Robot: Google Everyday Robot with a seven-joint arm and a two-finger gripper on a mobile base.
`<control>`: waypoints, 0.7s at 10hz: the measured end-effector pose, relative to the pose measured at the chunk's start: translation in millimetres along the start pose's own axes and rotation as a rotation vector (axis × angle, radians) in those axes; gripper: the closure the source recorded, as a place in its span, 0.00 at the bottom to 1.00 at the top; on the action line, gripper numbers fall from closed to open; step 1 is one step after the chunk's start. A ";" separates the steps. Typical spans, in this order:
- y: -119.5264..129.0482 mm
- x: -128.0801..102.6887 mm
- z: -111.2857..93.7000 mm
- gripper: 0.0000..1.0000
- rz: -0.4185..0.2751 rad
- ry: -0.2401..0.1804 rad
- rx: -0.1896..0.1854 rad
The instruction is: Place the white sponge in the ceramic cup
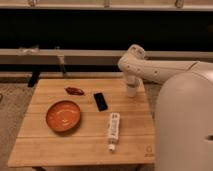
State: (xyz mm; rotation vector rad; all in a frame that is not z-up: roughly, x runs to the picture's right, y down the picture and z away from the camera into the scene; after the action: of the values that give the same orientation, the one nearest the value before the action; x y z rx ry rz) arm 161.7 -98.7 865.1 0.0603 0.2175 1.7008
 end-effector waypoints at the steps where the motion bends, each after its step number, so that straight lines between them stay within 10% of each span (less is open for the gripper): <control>1: -5.7 -2.4 2.4 1.00 -0.007 0.006 0.014; 7: -21.3 6.8 8.4 1.00 -0.011 0.035 0.042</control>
State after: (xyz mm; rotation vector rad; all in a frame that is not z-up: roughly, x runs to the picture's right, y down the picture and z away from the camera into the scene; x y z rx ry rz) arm 182.9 -88.3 869.0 0.0607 0.2797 1.6879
